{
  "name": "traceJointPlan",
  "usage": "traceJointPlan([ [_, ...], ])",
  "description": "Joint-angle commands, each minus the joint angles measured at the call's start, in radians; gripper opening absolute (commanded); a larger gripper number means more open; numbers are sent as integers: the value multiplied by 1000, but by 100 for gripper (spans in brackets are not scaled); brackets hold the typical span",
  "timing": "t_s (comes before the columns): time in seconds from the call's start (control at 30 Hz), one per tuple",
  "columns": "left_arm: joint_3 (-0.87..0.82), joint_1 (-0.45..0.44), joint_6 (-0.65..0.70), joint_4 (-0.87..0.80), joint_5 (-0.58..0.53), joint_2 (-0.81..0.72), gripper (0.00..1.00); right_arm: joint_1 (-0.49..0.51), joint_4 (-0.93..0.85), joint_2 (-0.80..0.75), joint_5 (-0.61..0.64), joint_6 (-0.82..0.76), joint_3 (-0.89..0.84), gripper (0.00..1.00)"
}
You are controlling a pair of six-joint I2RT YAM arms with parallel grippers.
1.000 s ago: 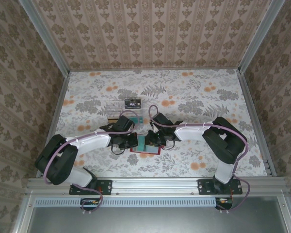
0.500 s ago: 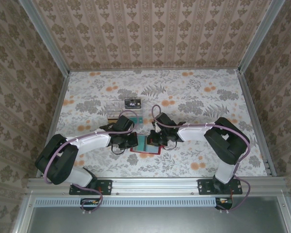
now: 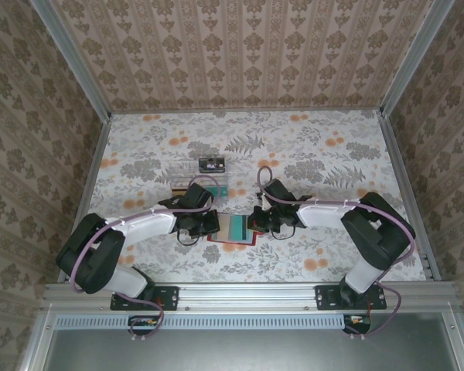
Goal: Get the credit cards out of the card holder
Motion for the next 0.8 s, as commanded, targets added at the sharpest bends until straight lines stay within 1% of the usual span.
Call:
traceJointPlan([
  [0.0, -36, 17, -11, -125, -61, 20, 0, -20, -46, -70, -11, -33, -22, 0],
  [0.07, -22, 17, -5, -124, -48, -4, 1, -27, -58, -108, -16, -44, -25, 0],
  [0.1, -15, 18, -3, -125, -45, -18, 3, -29, -63, -123, -20, -49, -23, 0],
  [0.13, -6, 19, -1, -125, -41, -39, 9, -32, -68, -140, -23, -56, -21, 0],
  [0.2, 10, 22, -1, -120, -34, -77, 31, -35, -82, -169, -27, -68, -11, 0],
  [0.27, 29, 28, -2, -102, -12, -121, 47, -40, -89, -196, -36, -81, 3, 0],
  [0.37, 38, 38, -16, -38, 18, -173, 56, -50, -94, -237, -45, -105, 19, 0],
  [0.5, 3, 72, -53, 130, 124, -233, 57, -74, -72, -298, -87, -138, 38, 0],
  [0.57, -20, 100, -96, 245, 221, -242, 55, -94, -59, -314, -126, -153, 52, 0],
  [0.63, -36, 113, -131, 332, 282, -240, 52, -111, -36, -325, -174, -158, 59, 0],
  [0.77, -40, 117, -173, 458, 355, -236, 47, -130, 45, -334, -281, -135, 64, 0],
])
